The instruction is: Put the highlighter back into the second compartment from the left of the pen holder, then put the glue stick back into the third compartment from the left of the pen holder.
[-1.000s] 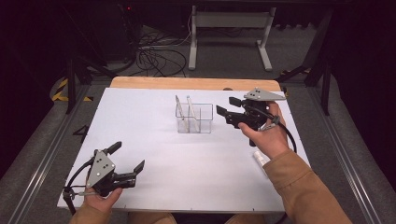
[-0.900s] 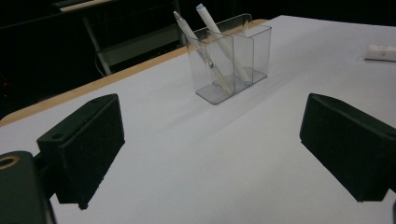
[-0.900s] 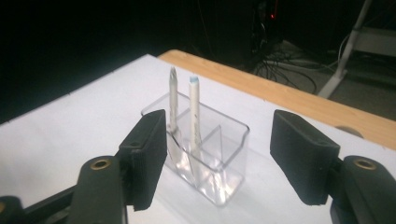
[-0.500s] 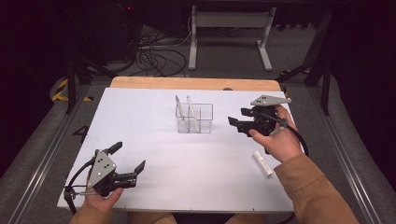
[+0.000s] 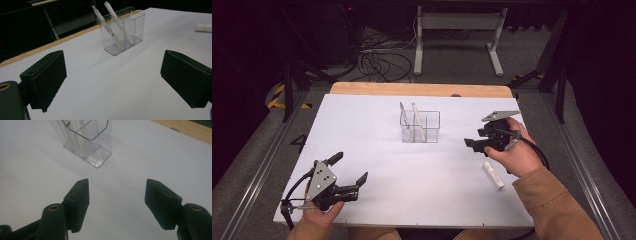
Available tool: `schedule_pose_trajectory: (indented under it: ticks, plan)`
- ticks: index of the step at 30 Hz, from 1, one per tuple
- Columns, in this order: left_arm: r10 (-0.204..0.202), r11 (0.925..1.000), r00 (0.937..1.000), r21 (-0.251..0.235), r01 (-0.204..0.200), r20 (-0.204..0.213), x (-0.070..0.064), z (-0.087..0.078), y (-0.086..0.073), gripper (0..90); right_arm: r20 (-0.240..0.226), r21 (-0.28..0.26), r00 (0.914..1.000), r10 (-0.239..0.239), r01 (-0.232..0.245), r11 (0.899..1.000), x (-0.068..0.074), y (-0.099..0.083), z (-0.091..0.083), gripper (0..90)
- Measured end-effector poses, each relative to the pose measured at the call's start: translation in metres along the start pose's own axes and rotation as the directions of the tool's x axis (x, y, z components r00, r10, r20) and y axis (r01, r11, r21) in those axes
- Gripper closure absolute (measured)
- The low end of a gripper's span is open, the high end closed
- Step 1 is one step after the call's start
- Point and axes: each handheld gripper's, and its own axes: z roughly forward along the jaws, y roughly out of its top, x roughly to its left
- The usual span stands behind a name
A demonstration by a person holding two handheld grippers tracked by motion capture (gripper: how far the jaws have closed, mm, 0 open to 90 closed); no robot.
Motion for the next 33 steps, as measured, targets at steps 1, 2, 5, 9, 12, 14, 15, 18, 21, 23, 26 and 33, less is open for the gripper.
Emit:
schedule_pose_trajectory:
  ticks: [1,2,5,9,12,14,15,18,21,23,26,33]
  plan:
    - [0.001,1.0,1.0,0.0,-0.001,0.0,0.0,0.0,0.0,7.2,0.002,0.012,1.0,0.004,-0.004,1.0,0.0,-0.001,0.0,37.3]
    - [0.0,1.0,1.0,0.0,0.0,-0.001,0.0,0.0,0.0,7.2,0.004,0.023,1.0,0.001,-0.001,1.0,-0.001,-0.003,0.0,37.3]
    - [0.0,1.0,1.0,0.0,0.0,-0.001,0.0,0.0,0.0,7.2,0.008,0.042,1.0,0.003,-0.004,0.999,-0.001,-0.006,0.0,37.3]
    - [0.0,1.0,1.0,0.0,0.0,-0.001,0.0,0.0,0.0,7.2,0.012,0.067,0.9999,0.012,-0.013,0.998,-0.002,-0.012,0.0,37.7]
    - [0.002,1.0,1.0,0.001,-0.002,-0.002,0.0,0.0,0.0,7.2,0.011,0.086,0.9998,0.018,-0.019,0.996,-0.003,-0.016,0.0,38.3]
    - [0.002,1.0,1.0,0.001,-0.002,-0.002,0.0,0.0,0.0,7.2,0.013,0.104,0.9997,0.019,-0.02,0.994,-0.003,-0.02,0.001,38.3]
    - [0.001,1.0,1.0,0.0,-0.001,-0.001,0.0,0.0,0.0,7.2,0.012,0.108,0.9998,0.016,-0.017,0.994,-0.004,-0.021,0.001,38.4]
    - [0.0,1.0,1.0,-0.001,0.0,-0.002,0.0,0.0,0.0,7.2,0.014,0.144,0.9997,0.018,-0.02,0.989,-0.005,-0.025,0.002,38.8]
    - [0.001,1.0,1.0,0.0,-0.001,-0.002,0.0,0.0,0.0,7.2,0.022,0.164,0.9995,0.021,-0.025,0.986,-0.005,-0.029,0.003,39.0]
    - [0.001,1.0,1.0,0.001,-0.001,-0.002,0.0,-0.001,0.0,7.2,0.024,0.179,0.9995,0.022,-0.026,0.983,-0.005,-0.031,0.004,39.0]
    - [0.001,1.0,1.0,0.001,-0.001,-0.003,0.0,-0.001,0.0,7.2,0.031,0.209,0.9991,0.029,-0.035,0.977,-0.005,-0.036,0.006,39.2]
    - [0.003,1.0,1.0,0.0,-0.003,-0.003,-0.001,0.0,0.0,7.2,0.05,0.265,0.9976,0.047,-0.058,0.963,-0.008,-0.046,0.009,39.4]
